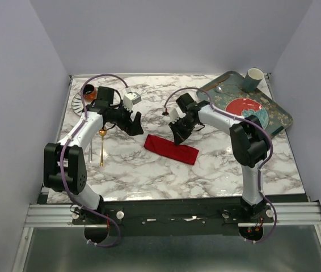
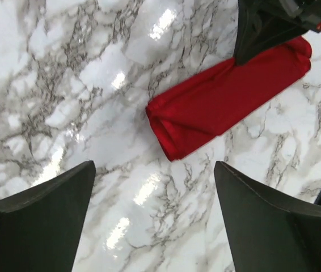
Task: Fold the napkin into a case and place the utensils inside
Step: Turn over the smaller rectangle-folded napkin at the center of the board.
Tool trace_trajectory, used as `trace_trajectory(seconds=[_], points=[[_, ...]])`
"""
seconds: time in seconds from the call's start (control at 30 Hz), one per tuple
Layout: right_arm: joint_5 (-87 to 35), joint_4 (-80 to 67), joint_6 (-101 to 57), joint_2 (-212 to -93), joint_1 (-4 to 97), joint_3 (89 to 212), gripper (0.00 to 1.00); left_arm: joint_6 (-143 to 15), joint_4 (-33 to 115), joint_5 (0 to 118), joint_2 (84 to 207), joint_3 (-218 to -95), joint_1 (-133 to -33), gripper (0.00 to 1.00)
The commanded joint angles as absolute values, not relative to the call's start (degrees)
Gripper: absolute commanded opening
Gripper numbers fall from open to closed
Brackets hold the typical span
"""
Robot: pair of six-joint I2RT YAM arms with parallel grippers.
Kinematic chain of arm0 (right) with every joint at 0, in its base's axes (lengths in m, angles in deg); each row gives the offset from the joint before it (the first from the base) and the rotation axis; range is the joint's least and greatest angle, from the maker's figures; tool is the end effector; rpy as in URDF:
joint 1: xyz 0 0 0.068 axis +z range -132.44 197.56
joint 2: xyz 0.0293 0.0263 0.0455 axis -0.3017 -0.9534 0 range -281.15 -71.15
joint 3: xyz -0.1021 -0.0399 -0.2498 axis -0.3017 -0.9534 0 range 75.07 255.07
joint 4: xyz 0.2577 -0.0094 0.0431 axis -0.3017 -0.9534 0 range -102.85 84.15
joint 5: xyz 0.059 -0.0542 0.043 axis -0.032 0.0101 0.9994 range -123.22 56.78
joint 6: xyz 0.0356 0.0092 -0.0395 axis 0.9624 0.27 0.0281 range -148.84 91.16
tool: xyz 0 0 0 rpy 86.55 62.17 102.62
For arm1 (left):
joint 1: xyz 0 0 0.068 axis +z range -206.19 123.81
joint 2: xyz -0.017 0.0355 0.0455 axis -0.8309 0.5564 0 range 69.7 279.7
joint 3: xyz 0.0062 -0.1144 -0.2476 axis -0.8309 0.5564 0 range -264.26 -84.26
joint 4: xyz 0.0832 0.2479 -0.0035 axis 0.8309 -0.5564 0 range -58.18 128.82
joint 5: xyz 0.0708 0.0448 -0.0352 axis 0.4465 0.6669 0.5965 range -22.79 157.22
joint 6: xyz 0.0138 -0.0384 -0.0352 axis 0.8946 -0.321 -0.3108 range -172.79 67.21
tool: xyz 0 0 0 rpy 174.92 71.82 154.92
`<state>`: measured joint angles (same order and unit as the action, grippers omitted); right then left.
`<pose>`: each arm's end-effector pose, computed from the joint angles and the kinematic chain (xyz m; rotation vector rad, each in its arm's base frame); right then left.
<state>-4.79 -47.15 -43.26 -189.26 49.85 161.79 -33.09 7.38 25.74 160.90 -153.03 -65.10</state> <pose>0.3427 0.2366 0.1693 -1.2188 2.5482 0.7729 0.3267 -0.0751 0.2582 0.8568 2.1927 -0.8090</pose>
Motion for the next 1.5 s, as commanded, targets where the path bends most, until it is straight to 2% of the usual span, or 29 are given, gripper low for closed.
trace_trajectory(seconds=[0.0,0.27,0.43,0.67,1.03,1.43,1.47], points=[[-14.9,-47.1,-50.2,-186.6,49.9,166.7,0.01,-37.2,7.4,24.4,158.0,-150.1,-62.6,0.99],[-23.5,-44.7,-55.4,-187.4,49.9,173.0,0.00,-37.8,7.9,25.6,157.6,-149.0,-59.4,0.99],[-26.5,-41.3,-55.6,-185.9,50.0,172.4,0.01,-37.1,7.8,26.3,157.8,-149.5,-57.9,0.99],[-32.9,-29.3,-58.3,-181.5,52.1,163.1,0.01,-37.0,8.2,26.6,157.6,-148.8,-57.3,0.99],[-40.1,-18.7,-61.8,-177.7,57.9,150.9,0.01,-36.3,7.5,27.0,157.0,-148.7,-57.1,0.99],[-41.2,-17.8,-59.1,-175.2,63.3,145.8,0.01,-36.3,7.6,27.4,156.3,-147.3,-56.8,0.99],[-41.1,-17.8,-59.0,-175.0,64.0,144.7,0.03,-36.1,7.6,27.5,156.3,-147.2,-56.8,0.99]])
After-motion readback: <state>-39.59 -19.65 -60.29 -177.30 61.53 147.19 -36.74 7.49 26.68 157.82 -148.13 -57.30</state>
